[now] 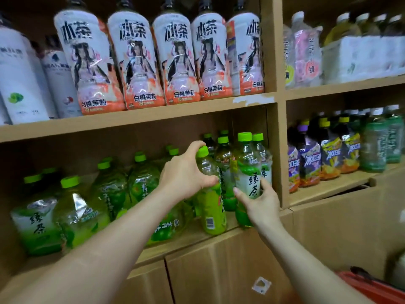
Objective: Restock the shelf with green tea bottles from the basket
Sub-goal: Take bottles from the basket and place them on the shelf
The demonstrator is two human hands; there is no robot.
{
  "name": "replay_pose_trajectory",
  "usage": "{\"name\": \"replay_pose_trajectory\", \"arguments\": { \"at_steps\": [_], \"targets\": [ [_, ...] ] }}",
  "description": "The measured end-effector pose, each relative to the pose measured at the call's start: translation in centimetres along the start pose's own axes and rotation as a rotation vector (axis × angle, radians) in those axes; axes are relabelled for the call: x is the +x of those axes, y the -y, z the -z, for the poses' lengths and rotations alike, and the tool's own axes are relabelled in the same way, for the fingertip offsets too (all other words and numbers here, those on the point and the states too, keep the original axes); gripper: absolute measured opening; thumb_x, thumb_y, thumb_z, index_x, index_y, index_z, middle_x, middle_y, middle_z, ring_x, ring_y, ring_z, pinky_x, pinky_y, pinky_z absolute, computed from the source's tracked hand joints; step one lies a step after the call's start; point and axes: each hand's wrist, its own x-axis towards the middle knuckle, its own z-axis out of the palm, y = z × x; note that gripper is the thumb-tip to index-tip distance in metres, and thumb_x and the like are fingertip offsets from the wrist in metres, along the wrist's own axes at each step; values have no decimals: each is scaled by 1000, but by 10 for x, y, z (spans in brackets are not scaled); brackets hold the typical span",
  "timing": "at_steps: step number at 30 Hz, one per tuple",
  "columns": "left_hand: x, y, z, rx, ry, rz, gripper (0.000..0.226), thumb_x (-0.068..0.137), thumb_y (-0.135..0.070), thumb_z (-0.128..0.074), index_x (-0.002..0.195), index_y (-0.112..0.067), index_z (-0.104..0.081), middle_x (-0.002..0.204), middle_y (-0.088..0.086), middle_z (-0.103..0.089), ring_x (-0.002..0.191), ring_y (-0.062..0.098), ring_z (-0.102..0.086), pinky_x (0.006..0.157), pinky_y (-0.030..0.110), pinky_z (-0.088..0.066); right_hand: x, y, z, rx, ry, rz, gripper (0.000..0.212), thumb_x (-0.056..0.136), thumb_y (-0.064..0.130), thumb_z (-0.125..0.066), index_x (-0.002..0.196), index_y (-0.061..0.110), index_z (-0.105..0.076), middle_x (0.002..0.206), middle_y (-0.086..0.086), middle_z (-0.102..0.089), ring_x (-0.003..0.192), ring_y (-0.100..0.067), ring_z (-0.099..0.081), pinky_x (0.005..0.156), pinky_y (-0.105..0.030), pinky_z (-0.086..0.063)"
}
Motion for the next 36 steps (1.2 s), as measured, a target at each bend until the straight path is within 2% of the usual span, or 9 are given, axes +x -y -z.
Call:
{"name": "replay_pose_trajectory", "arguments": {
  "at_steps": [5,9,13,16,18,22,26,30,36],
  "targets": [
    [6,6,-24,-125,-44,77,83,71,-55,-73,136,-47,-22,81,-4,-64,57,14,-59,53,28,-43,-8,-16,-22,-66,35,94,76,77,30,-75,141,8,-39,137,-8,-51,127,-21,-46,97,-18,-29],
    [13,9,-33,-150,-59,91,85,73,-56,-71,137,-51,-17,98,0,-61,75,24,-65,70,35,-53,-7,-24,-27,-161,45,166,76,83,32,-69,144,6,-31,140,-12,-46,130,-23,-40,97,-14,-24],
    [20,10,-47,-269,-61,96,87,78,-46,-71,142,-48,-13,111,2,-62,80,23,-66,74,40,-56,-15,-25,-28,-217,9,206,80,81,29,-70,144,2,-28,136,-19,-41,127,-29,-41,100,-23,-30],
    [16,12,-49,-315,-58,61,90,80,-41,-71,145,-44,-9,131,4,-57,103,28,-62,87,41,-51,-31,-17,-22,-267,-86,289,79,81,36,-67,143,4,-30,138,-19,-38,126,-30,-41,104,-36,-38],
    [1,21,-41,-361,-69,20,90,80,-40,-71,144,-46,-9,140,1,-49,107,27,-60,91,42,-49,-45,-1,-19,-237,-142,398,72,82,37,-63,141,7,-35,136,-16,-40,125,-27,-41,103,-29,-33],
    [-60,56,-14,-261,-383,-100,70,81,-24,-69,140,-36,-33,130,-8,-50,106,14,-52,88,36,-50,-68,35,-42,-189,102,512,65,83,45,-57,140,20,-35,136,-4,-42,125,-14,-41,98,-20,-32],
    [-94,127,22,-39,-672,-28,66,72,-14,-75,132,-18,-47,128,2,-52,118,19,-43,103,30,-35,-69,41,-92,-379,451,472,82,77,70,-45,146,36,-17,151,5,-24,138,-14,-27,109,-36,-33],
    [-100,190,36,-123,-597,260,98,65,-27,-82,144,-29,-24,146,3,-32,133,25,-28,110,47,-28,-61,28,-126,-683,575,457,100,61,93,-15,146,41,-6,154,3,-20,144,-17,-15,116,-50,-18],
    [-107,221,20,-383,-487,379,105,62,-42,-82,144,-35,-18,145,-7,-30,131,8,-30,101,22,-23,-59,34,-136,-783,509,458,95,59,88,-28,141,42,-29,137,-5,-41,127,-25,-39,104,-49,-29]
  ]
}}
